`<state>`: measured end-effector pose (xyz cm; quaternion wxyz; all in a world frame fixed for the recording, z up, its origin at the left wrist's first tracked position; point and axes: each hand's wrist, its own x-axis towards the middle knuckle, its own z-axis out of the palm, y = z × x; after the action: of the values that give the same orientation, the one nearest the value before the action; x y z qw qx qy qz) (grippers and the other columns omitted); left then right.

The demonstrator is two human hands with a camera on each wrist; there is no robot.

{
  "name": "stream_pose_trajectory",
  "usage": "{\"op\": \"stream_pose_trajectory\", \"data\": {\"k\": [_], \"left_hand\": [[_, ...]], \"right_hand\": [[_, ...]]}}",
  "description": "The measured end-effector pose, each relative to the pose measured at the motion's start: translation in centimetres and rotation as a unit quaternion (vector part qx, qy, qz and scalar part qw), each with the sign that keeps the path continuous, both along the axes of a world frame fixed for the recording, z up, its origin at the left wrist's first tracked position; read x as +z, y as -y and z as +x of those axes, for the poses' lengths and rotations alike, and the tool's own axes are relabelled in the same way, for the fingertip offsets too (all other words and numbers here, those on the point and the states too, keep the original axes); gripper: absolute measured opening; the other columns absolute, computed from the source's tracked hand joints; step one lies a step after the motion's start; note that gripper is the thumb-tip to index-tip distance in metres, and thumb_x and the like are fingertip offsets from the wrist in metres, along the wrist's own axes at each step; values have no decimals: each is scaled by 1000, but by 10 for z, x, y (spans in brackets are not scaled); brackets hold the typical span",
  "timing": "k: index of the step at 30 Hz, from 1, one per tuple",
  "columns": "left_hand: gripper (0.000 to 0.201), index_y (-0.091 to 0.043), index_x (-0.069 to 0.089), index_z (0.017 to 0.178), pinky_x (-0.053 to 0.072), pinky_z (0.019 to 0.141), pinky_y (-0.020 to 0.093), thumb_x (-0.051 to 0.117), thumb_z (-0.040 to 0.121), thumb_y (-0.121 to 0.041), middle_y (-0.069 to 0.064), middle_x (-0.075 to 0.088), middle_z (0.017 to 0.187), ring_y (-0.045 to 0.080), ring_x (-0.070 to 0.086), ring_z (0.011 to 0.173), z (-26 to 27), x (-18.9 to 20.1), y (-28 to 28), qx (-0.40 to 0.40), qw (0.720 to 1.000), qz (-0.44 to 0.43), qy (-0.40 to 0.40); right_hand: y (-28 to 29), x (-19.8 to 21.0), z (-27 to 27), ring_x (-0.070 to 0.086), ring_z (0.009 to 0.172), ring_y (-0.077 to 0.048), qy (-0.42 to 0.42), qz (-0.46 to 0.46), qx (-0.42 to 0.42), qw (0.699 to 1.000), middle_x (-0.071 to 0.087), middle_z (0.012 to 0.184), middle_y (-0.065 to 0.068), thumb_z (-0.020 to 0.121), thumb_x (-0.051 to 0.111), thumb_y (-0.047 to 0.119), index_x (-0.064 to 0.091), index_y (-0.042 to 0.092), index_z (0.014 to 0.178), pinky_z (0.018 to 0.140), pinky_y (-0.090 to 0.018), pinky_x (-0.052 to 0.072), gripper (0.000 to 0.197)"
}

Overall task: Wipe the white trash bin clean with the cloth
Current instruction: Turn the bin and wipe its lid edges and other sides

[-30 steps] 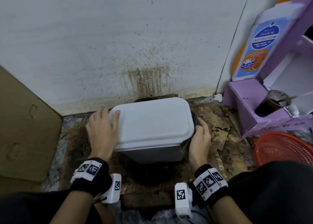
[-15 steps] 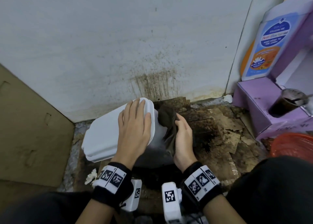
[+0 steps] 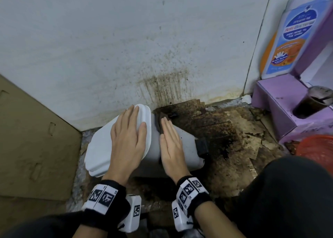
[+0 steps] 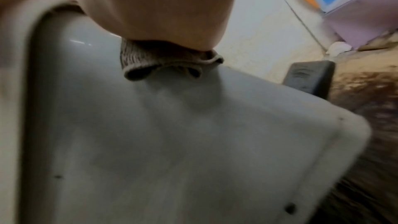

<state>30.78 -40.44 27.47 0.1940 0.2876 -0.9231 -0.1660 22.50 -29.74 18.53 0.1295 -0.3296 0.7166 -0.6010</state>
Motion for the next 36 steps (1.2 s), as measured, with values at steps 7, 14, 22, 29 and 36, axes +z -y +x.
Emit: {"op": "stream_pose_trajectory", "data": {"k": [7, 14, 22, 29, 36], "left_hand": [[60, -23, 32, 163, 16, 128, 39, 27, 108, -47, -7, 28, 170, 13, 21, 157, 17, -1, 18, 7, 999, 21, -26], [60, -19, 35, 162, 13, 127, 33, 28, 107, -43, -3, 31, 169, 14, 23, 155, 17, -2, 19, 21, 999, 17, -41], [59, -20, 33, 163, 11, 126, 28, 30, 109, -42, -5, 29, 169, 11, 21, 156, 17, -3, 14, 9, 999, 25, -41], [59, -24, 33, 163, 13, 128, 33, 28, 107, -45, -9, 28, 169, 9, 21, 156, 24, -3, 20, 12, 998, 41, -51], [58, -18, 37, 161, 17, 127, 37, 31, 107, -40, -3, 32, 167, 14, 25, 154, 19, -3, 19, 21, 998, 31, -58]], "right_hand": [[-21, -78, -35, 12, 155, -5, 82, 116, -86, 986, 19, 168, 5, 111, 31, 19, 28, 13, 160, 125, -20, 3, 49], [17, -12, -4, 14, 155, -4, 79, 44, -75, 993, 24, 167, 10, 104, 26, 35, 33, 20, 158, 126, -22, 7, 56], [23, 17, 8, 15, 156, -6, -48, -50, 40, 997, 25, 168, 6, 110, 34, 9, 30, 16, 160, 127, -28, 16, 50], [-14, -73, -33, 15, 157, -11, 89, 106, -106, 985, 22, 167, 6, 109, 29, 20, 33, 12, 158, 126, -23, 6, 50], [20, -12, -6, 11, 156, -6, 87, 62, -77, 991, 22, 168, 6, 102, 28, 30, 32, 17, 159, 126, -21, 4, 58]]}}
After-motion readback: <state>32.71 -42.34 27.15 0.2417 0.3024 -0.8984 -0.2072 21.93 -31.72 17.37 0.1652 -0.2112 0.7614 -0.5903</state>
